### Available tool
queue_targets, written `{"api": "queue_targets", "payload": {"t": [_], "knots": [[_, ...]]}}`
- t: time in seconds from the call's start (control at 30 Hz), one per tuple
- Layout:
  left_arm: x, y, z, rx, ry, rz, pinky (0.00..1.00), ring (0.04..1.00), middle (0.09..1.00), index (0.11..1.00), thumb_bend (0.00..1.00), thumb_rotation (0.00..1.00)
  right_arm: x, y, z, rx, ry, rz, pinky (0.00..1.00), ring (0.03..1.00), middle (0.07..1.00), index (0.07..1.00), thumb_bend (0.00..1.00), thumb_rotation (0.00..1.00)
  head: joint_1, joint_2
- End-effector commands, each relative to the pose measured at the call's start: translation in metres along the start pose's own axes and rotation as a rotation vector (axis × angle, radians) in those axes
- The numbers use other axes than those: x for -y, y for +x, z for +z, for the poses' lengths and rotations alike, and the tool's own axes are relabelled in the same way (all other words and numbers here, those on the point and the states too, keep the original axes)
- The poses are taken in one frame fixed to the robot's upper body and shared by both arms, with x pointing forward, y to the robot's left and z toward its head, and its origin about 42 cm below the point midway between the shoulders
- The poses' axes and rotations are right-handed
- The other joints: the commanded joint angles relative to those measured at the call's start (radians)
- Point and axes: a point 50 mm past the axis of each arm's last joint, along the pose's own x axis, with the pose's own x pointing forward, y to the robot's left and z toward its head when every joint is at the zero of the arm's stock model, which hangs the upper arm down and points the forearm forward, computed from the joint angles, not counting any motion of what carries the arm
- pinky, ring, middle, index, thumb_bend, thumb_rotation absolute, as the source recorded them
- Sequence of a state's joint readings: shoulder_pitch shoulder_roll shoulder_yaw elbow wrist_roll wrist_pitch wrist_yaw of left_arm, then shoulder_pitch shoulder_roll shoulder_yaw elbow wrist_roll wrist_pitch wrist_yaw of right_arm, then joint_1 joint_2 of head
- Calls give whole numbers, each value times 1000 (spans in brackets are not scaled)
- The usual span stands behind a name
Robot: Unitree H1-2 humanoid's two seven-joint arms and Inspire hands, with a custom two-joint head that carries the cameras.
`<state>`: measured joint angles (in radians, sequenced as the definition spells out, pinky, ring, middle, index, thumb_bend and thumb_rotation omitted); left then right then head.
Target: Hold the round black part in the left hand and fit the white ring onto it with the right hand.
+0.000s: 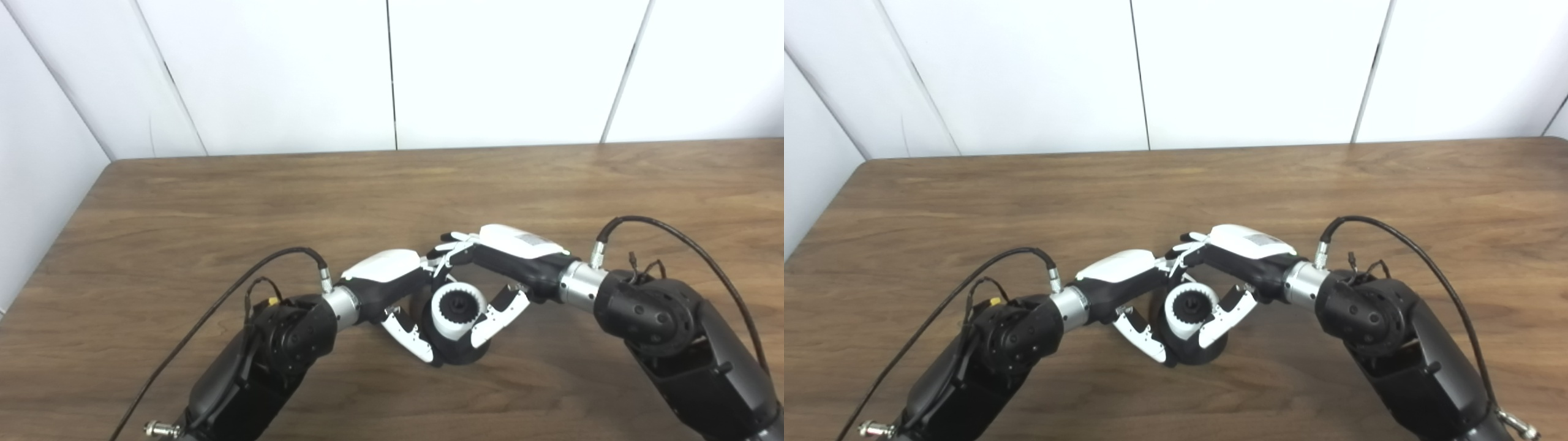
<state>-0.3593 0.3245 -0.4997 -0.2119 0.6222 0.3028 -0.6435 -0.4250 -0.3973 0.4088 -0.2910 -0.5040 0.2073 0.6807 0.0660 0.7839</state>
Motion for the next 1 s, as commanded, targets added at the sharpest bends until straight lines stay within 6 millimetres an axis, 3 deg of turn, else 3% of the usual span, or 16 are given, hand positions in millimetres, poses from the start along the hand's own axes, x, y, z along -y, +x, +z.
{"api": "queue_targets", "payload": {"t": [0.0, 0.97], "knots": [[-6, -4, -3, -18, 18, -22, 986, 1000, 1000, 843, 1000, 317, 24, -3, 9, 34, -37, -68, 994, 996, 904, 762, 1000, 442, 1, 1], [-21, -35, -34, -90, -11, 17, 987, 1000, 1000, 986, 1000, 305, 36, -38, -25, -67, 78, -186, 910, 986, 935, 794, 1000, 444, -14, -8]]}}
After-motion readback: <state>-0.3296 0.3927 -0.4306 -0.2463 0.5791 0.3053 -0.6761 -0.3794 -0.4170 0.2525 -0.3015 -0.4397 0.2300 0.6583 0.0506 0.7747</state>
